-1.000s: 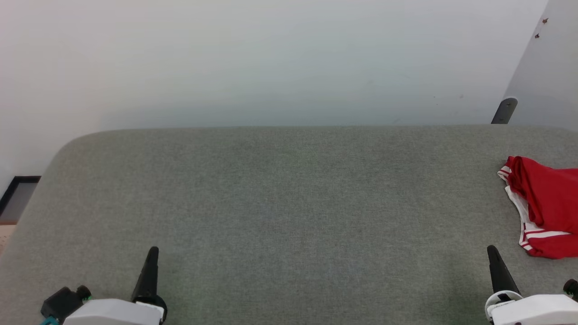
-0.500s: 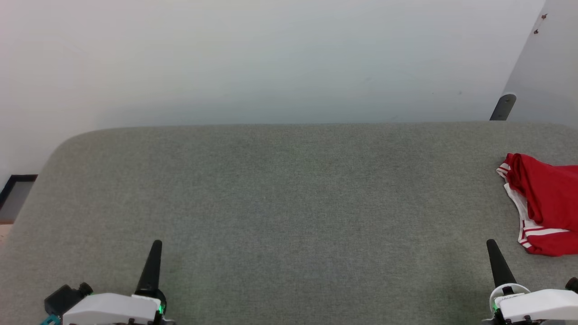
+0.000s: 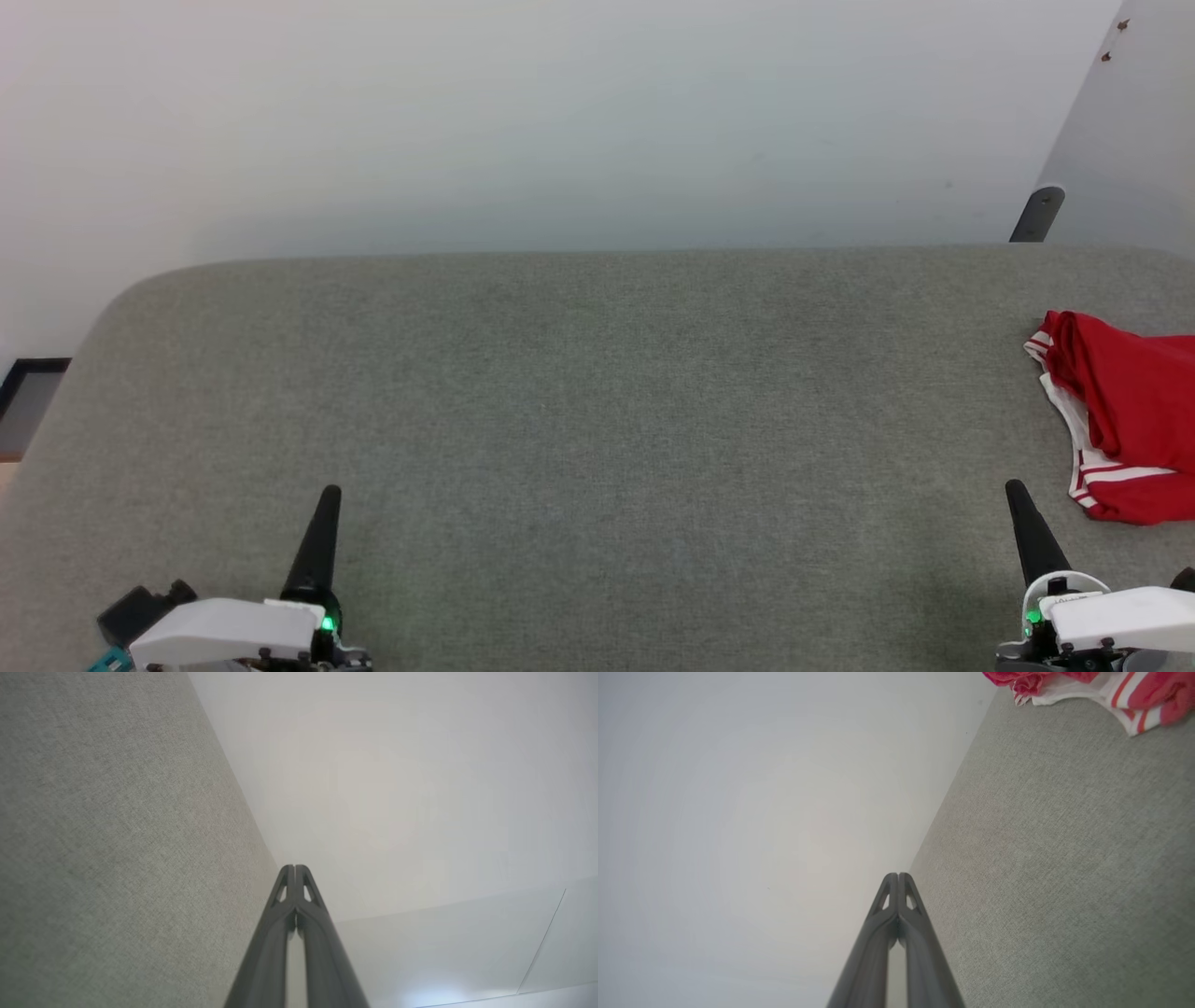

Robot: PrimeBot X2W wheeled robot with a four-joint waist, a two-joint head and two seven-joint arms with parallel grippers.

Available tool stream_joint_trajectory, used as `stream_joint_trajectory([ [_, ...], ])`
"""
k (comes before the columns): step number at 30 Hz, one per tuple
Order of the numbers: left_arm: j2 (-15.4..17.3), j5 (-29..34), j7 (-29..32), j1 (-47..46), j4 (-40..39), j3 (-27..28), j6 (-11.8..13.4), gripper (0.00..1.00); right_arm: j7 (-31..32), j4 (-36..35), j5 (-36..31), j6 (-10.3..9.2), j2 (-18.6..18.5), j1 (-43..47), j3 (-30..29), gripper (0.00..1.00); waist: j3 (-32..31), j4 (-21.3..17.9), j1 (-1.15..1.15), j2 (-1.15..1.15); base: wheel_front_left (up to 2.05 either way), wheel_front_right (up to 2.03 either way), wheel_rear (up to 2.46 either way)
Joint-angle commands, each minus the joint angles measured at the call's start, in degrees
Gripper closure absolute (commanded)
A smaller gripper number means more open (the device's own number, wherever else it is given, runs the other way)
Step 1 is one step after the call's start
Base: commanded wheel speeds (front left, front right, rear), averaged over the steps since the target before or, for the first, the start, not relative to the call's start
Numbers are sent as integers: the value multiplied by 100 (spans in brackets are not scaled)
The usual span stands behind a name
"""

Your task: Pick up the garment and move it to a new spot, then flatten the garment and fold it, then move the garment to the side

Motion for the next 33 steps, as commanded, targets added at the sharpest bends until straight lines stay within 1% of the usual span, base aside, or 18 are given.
stream_joint_trajectory([
  [1,-11,-122,28,-87,-42,35,-24,100,39,-40,150,0,8,-88,-36,100,6,-4,0,0,0,0,0],
  [33,-235,-1225,378,-225,-51,170,-32,100,384,-63,1670,0,52,-234,-93,100,125,-76,0,0,0,0,0],
])
